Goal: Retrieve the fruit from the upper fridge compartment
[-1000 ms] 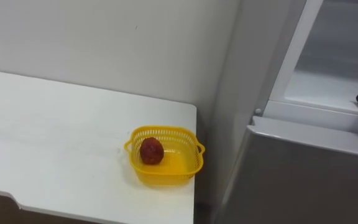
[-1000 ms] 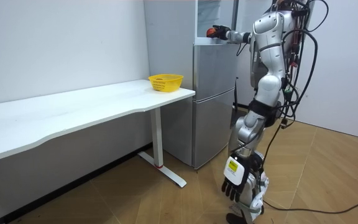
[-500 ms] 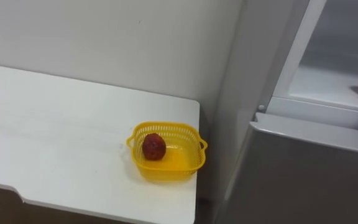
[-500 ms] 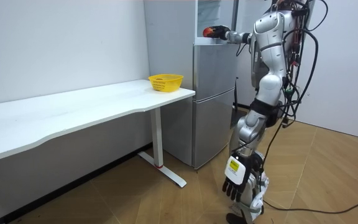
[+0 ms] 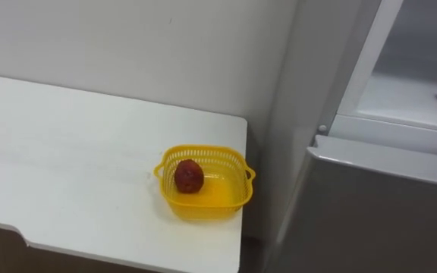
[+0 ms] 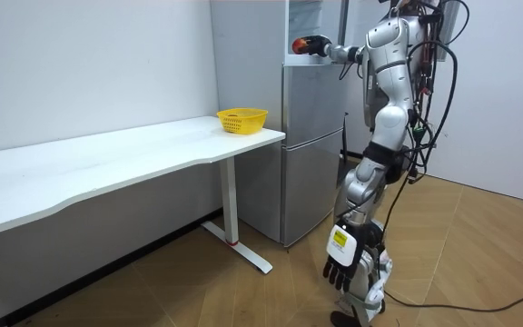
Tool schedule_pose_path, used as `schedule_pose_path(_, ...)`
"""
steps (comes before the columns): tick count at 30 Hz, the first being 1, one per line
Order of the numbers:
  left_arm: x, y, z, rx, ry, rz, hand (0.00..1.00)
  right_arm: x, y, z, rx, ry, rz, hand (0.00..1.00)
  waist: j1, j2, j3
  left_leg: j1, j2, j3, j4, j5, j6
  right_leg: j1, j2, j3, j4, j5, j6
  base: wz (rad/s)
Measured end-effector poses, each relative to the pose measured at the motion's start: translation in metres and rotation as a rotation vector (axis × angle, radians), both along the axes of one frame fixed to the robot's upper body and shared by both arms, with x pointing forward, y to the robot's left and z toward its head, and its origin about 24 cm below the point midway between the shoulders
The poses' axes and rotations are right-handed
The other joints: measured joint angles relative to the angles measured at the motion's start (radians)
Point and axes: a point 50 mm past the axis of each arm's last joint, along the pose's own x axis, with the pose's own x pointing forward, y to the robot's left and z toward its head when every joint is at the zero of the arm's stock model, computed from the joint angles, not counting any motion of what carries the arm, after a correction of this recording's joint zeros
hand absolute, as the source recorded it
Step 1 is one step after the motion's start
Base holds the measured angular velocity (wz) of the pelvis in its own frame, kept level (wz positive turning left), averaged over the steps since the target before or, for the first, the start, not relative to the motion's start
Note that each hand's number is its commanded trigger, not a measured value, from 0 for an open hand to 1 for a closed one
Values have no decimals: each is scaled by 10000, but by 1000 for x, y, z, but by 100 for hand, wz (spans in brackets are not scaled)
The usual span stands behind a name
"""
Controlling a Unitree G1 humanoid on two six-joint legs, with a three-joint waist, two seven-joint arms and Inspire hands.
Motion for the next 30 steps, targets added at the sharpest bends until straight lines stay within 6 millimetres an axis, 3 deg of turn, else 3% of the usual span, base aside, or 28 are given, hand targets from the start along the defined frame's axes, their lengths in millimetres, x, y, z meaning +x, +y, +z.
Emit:
schedule_pose_path(8, 2, -2, -1, -55, -9, -154, 0, 1, 1, -1, -30, 52, 56, 100, 37, -2, 57, 103, 2, -15, -24, 0, 0, 98, -6, -77, -21, 0, 0, 0)
schedule_pose_path(22, 4, 4, 2, 58, -88, -189, 0, 5, 9, -3, 389, 205, 713, 100, 223, -88, 67, 265, -51, -8, -21, 16, -27, 248, -38, 38, -19, -71, -101, -1)
schedule_pose_path(30, 13, 5, 3, 145, -666, -283, 0, 2, 60, 17, -553, -1003, 3178, 100, 207, 46, 20, 330, -24, 4, -15, 29, -49, 340, -22, -3, -48, -65, -110, 1)
